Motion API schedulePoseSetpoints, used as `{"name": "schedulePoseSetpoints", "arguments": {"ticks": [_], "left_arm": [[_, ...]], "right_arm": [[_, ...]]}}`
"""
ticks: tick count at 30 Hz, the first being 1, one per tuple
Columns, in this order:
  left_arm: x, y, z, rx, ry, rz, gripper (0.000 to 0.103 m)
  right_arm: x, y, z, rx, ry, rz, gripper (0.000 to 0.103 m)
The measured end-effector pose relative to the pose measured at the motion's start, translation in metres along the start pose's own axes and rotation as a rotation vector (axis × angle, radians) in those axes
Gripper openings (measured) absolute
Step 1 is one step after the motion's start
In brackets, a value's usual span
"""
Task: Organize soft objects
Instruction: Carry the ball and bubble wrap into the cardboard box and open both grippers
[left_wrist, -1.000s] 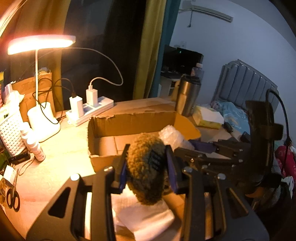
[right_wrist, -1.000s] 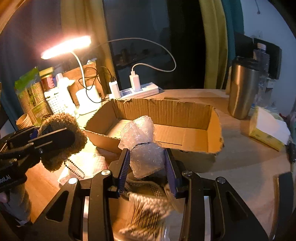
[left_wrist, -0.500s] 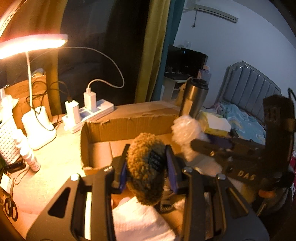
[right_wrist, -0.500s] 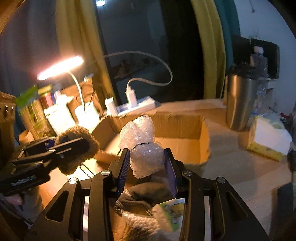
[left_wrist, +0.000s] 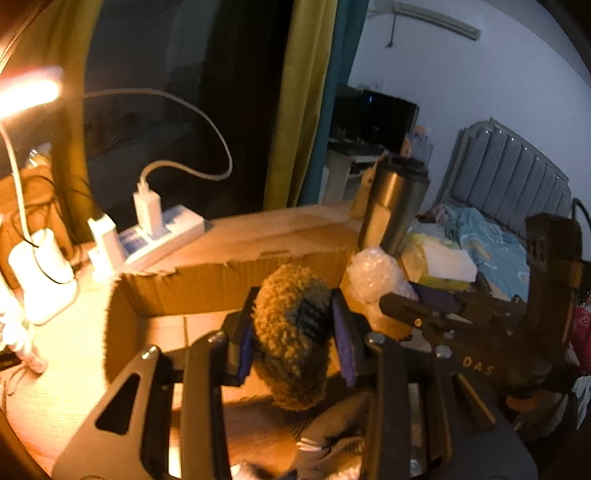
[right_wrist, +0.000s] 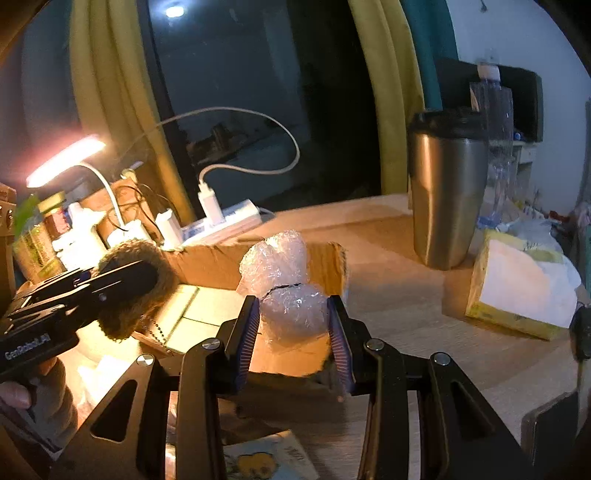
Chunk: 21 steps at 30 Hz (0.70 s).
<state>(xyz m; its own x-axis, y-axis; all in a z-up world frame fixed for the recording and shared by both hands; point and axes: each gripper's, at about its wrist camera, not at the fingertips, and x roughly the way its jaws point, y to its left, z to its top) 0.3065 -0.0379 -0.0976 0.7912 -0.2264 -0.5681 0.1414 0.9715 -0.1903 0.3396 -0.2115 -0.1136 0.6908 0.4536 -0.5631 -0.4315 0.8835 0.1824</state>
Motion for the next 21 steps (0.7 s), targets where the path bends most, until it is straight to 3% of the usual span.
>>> {"name": "schedulePoseSetpoints", "arguments": {"ticks": [5,12,15,18,21], "left_arm": [[0.031,-0.003,-0.004,-0.014,0.073,-0.012,0.039],[0.046,-0.006,-0.009,-0.024,0.133,-0.037,0.041],[0.046,-0.007,-0.008,-0.028,0.140,-0.048,0.052],[0.044,-0.005,-0.007,-0.056,0.141,-0.053,0.054],[0.035,-0.005,-0.006,-0.055,0.127,-0.054,0.067]], "right_arm": [[0.008,-0.008,-0.005,0.012,0.025,0.008,0.040],[0.003,-0.008,-0.009,0.003,0.035,0.013,0.040],[0.002,-0.005,-0.010,0.000,0.040,0.009,0.044],[0.000,-0.004,-0.011,0.008,0.041,0.000,0.052],[-0.006,-0.006,-0.010,0.036,0.032,0.005,0.058]]}}
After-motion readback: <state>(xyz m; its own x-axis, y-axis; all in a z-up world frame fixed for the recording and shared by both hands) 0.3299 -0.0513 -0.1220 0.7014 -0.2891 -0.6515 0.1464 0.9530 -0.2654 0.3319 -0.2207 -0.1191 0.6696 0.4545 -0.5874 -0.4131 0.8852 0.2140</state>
